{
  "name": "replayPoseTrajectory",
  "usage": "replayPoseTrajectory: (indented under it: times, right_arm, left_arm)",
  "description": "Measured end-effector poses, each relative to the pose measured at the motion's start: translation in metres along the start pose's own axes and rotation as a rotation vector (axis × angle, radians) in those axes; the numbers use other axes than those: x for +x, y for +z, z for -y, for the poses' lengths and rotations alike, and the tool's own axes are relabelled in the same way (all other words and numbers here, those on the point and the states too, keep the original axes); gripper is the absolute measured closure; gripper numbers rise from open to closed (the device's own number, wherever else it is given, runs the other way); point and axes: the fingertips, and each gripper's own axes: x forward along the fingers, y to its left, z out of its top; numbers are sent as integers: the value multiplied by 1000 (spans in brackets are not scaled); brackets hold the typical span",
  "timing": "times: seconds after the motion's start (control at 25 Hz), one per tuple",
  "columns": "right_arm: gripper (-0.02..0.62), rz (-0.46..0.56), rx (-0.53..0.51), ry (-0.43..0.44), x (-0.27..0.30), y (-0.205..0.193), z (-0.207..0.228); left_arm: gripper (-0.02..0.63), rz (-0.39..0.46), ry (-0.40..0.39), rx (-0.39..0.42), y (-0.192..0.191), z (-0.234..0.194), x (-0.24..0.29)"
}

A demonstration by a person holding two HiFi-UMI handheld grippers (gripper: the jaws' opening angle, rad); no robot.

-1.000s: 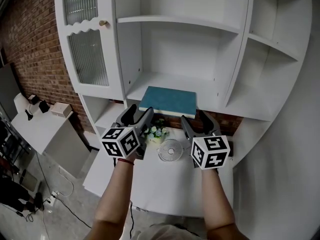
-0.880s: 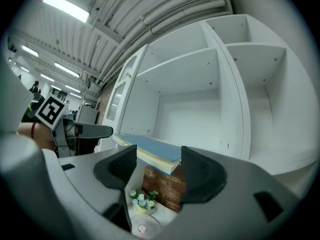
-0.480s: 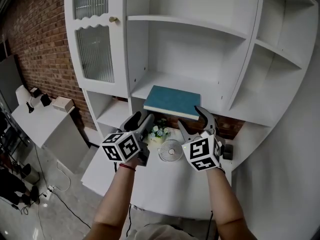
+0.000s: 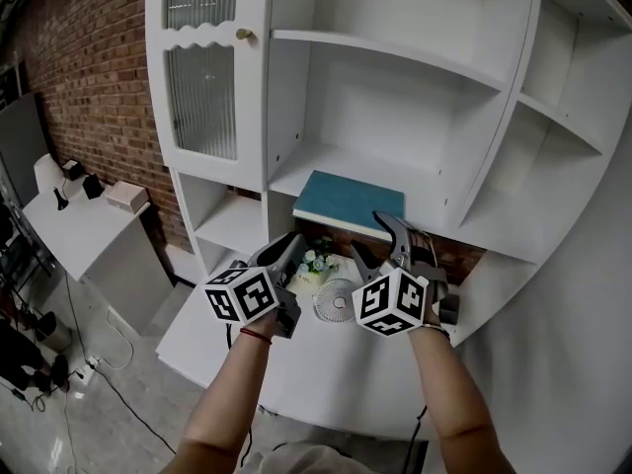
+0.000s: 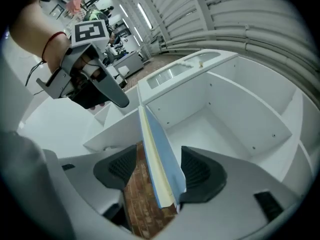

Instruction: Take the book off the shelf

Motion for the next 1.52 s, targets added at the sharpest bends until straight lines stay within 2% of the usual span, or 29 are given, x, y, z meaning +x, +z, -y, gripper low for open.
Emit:
replayPoseTrajectory:
  times: [0.16,0.4,0.96,1.16,1.36,1.52]
  right_arm:
    - [321,-24,-114,-1,8,1,-4]
    - [321,-54,-236,-7,24,2,-9]
    - [325,-116,-323,-24,58,1,-14]
    - [444,-129,-351,-70,62,2,-7]
    - [502,-139,-367,-88,65,-1,-5]
    - [519,-141,-389,-109,65,-1,-5]
  left_arm:
    - [595,-9,-24,-54,-6,-1,1]
    - [597,-14,-32,-110,-17,-4,-1]
    - [597,-75,-74,-114,-34,2,7]
    - [597,-89,-81,-120,-40,2,8]
    - [597,-93,-83,-123,-43,0,9]
    - [597,-94,-85,-126,-44,0,10]
